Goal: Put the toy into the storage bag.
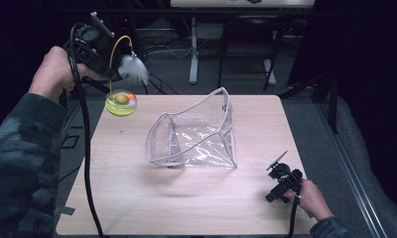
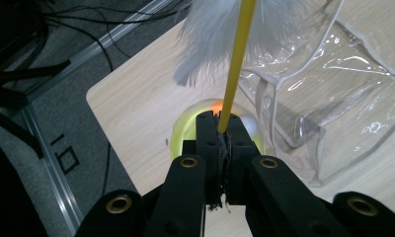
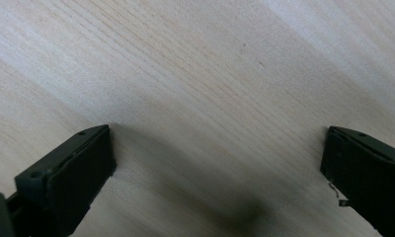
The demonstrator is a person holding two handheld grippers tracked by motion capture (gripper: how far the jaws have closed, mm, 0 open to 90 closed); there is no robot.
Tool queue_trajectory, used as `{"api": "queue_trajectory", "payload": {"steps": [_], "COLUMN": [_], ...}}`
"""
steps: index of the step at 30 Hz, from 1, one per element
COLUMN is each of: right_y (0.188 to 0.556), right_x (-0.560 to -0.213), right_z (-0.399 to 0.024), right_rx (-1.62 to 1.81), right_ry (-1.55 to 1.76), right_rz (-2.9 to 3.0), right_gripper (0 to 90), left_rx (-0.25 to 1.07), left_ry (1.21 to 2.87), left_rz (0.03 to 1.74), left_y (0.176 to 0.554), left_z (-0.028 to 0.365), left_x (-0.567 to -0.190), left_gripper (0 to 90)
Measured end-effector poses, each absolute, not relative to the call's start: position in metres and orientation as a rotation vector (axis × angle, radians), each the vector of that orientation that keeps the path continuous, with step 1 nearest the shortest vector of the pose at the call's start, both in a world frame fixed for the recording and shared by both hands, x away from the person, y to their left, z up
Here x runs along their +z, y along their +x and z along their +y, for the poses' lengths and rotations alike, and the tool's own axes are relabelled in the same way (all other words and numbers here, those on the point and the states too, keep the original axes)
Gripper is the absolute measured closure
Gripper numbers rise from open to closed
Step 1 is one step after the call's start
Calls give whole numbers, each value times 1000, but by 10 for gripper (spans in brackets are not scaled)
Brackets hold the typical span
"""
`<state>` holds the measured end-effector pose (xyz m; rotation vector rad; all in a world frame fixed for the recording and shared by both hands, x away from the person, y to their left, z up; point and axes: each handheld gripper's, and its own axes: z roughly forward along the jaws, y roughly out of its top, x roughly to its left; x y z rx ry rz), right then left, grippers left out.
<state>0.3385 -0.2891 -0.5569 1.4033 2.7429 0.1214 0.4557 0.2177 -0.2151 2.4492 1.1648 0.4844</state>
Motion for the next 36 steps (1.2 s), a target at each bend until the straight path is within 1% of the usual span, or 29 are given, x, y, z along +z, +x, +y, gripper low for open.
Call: {"api": "queue_trajectory", "payload": {"steps": [16,36], "right_y": [339,339], "right_x": [-557,-557], "right_z": [-289,-289], "right_rx": [122,126], "right_ry": [1402,1400], "right_rz": [2743,2743], "right_gripper": [0,0], "left_rx": [440,376], "left_ry": [2474,2581], "left_rz": [1059,911], "left_y": [454,453], "left_z": [187,137], "left_x": [-208,-225], "left_gripper": [884,884]}}
